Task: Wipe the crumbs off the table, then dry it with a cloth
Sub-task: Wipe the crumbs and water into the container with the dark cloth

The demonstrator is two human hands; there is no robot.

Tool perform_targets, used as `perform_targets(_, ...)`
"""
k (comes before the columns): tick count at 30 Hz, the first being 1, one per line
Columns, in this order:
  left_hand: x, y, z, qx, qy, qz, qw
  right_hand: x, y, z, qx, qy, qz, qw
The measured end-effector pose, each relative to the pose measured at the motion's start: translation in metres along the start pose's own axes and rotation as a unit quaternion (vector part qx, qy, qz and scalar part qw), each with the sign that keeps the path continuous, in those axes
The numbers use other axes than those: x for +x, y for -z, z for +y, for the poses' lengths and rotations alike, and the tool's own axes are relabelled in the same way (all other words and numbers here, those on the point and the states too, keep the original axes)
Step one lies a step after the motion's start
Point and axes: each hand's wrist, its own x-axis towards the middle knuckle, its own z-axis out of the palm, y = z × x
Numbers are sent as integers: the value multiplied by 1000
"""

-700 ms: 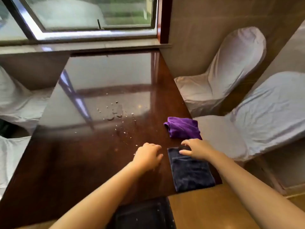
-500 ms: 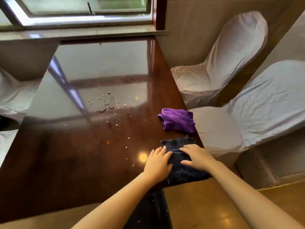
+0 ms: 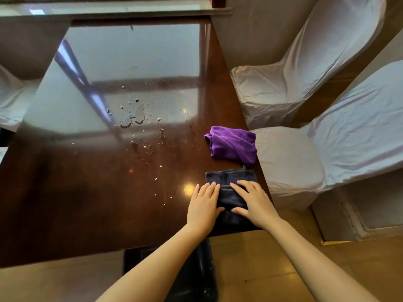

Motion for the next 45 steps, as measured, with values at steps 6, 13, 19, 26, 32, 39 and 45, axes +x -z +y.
perform_targets(6,6,7,0,22,-25,55,998,0,2,8,21,18,31,999)
perform_targets(13,11,25,-7,43,-35,79,995,5,1,-20,3,35,161,986)
perform_targets(19,19,50,-35,-54,-1,51,997,25,10,-44,42,67,169,982)
perform_targets(26,44,101,-85,-66,0,90,994,84,36,-82,106,55,198,973)
perform_targets(32,98,165,-125,-45,-10,159,986,156,89,-114,90,77,253,960)
perform_targets(39,160,190,-168,-24,-1,163,986,231,110,-124,77,71,253,962)
perform_targets(45,165,136,-193,-15,22,99,995,250,66,-113,51,43,156,985)
